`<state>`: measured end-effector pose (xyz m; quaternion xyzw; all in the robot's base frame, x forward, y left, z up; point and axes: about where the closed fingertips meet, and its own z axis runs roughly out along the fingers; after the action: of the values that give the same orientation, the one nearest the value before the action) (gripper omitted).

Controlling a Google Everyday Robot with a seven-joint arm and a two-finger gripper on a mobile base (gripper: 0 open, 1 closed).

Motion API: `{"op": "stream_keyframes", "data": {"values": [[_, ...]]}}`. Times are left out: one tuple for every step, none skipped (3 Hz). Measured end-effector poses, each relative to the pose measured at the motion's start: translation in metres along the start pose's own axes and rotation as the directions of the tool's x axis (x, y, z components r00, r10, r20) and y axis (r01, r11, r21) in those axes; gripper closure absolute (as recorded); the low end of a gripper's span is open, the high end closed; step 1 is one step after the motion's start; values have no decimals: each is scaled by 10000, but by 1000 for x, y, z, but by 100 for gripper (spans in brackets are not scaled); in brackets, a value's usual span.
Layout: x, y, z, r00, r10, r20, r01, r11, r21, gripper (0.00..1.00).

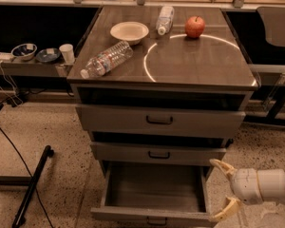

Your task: Close bottom drawer

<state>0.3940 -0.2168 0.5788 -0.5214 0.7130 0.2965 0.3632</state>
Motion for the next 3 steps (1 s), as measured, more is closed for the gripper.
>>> {"op": "stream_keyframes", "data": {"values": [[14,-5,12,9986,-72,-520,75,10000,52,0],[41,-29,26,9975,-326,-635,390,9939,1029,0],[112,-31,76,9930,-1038,-566,1084,9905,848,0]]}}
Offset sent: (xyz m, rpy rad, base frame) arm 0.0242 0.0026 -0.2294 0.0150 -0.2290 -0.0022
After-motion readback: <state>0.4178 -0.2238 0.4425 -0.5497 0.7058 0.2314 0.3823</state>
